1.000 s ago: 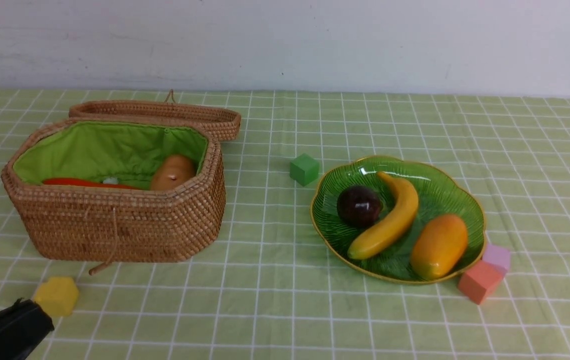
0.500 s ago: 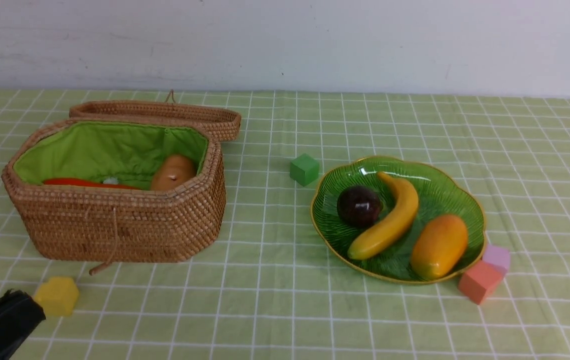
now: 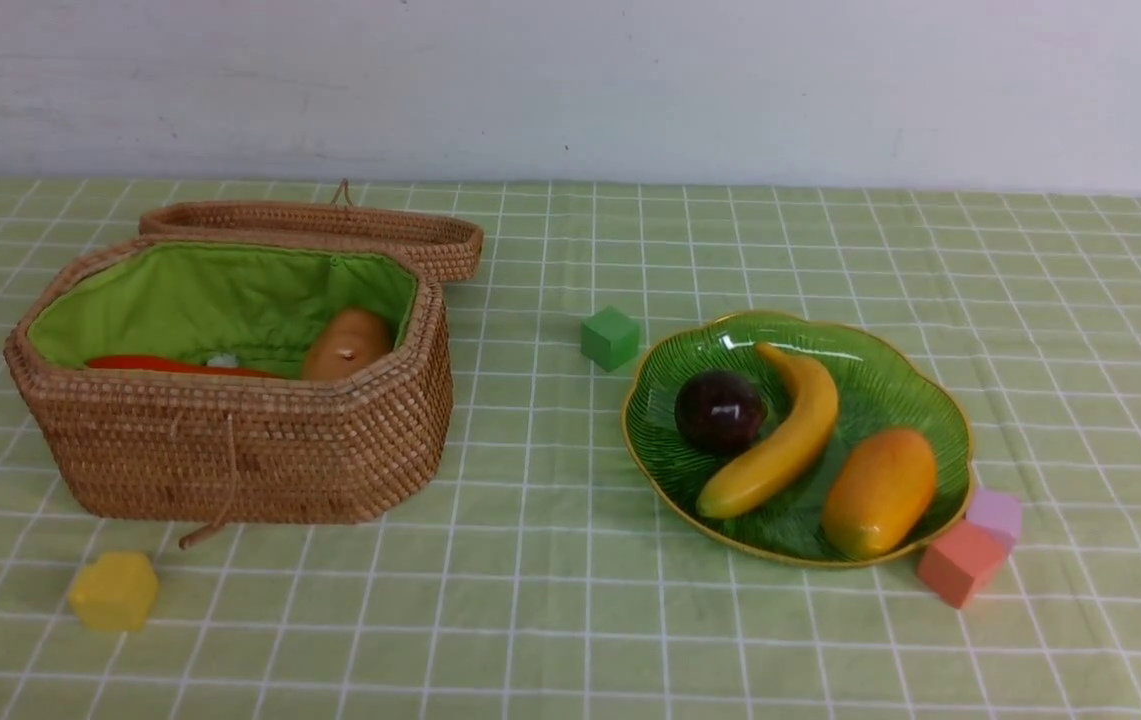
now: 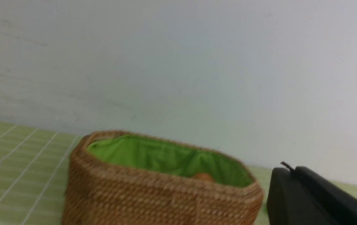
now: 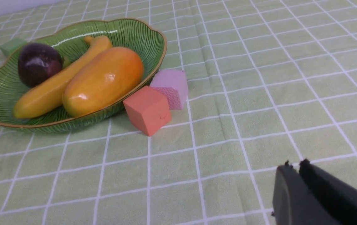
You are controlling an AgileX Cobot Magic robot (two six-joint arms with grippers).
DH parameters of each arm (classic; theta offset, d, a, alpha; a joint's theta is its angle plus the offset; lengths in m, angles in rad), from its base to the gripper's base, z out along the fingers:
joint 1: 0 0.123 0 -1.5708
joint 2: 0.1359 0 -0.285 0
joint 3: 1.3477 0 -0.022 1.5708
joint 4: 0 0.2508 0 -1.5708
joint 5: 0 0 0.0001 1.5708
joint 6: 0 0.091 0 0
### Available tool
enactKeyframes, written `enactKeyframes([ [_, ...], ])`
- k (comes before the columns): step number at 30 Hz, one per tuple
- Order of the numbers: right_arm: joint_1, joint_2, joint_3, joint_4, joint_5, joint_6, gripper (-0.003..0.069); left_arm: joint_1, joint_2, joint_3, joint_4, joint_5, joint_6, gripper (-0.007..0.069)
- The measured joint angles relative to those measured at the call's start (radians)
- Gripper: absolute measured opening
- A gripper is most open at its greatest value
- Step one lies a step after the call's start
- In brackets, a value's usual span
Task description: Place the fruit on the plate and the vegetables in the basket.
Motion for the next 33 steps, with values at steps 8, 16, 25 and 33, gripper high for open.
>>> enactKeyframes([
  [8, 0.000, 0.000, 0.000, 0.000, 0.000, 0.000, 0.0048, 0.037, 0.000, 0.004, -0.009, 0.464, 0.011, -0.0013],
  [16, 0.000, 0.000, 0.000, 0.000, 0.000, 0.000, 0.0055, 0.038, 0.000, 0.004, -0.021, 0.465, 0.011, -0.0013],
  [25, 0.000, 0.000, 0.000, 0.000, 0.000, 0.000, 0.0066, 0.038, 0.000, 0.004, -0.022, 0.465, 0.011, -0.0013],
  [33, 0.000, 0.000, 0.000, 0.000, 0.000, 0.000, 0.0080, 0.038, 0.000, 0.004, -0.022, 0.465, 0.011, -0.0013],
])
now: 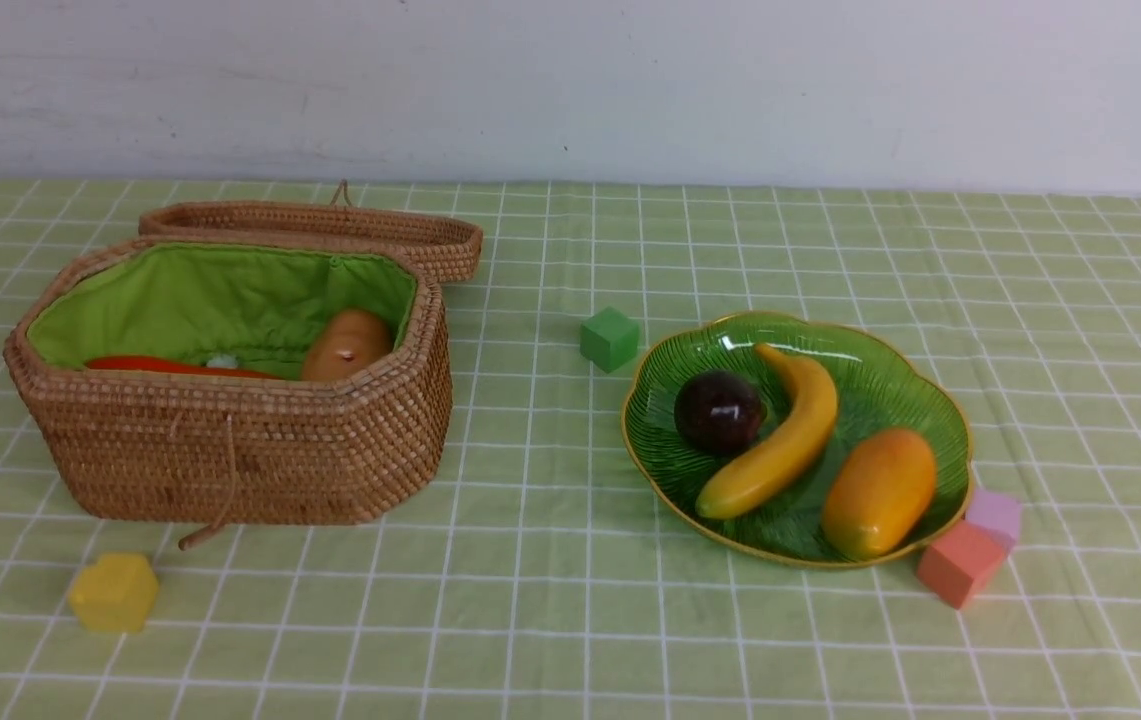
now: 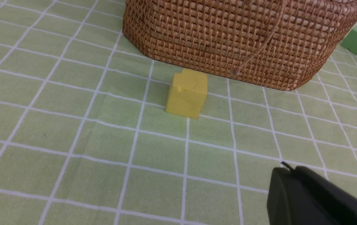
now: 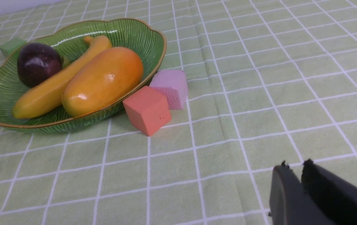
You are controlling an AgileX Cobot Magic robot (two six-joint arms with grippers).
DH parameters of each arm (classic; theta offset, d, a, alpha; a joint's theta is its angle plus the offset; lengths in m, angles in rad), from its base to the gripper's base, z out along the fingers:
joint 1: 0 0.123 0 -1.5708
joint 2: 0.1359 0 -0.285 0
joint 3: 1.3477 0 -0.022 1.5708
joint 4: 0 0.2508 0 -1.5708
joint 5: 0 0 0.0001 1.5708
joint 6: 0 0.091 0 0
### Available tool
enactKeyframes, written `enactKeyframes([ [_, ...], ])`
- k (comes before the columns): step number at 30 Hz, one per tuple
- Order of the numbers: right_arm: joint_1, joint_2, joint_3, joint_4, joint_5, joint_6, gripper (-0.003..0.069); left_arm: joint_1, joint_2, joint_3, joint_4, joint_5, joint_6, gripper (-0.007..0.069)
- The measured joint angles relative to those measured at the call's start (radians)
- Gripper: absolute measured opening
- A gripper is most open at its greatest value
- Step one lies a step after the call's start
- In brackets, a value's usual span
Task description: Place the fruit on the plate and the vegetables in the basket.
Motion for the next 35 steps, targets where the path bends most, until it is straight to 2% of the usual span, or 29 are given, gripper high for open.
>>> enactKeyframes([
  [35, -0.001, 0.000, 0.000, 0.000, 0.000, 0.000, 0.0111, 0.000, 0.000, 0.000, -0.002, 0.000, 0.000, 0.0019],
])
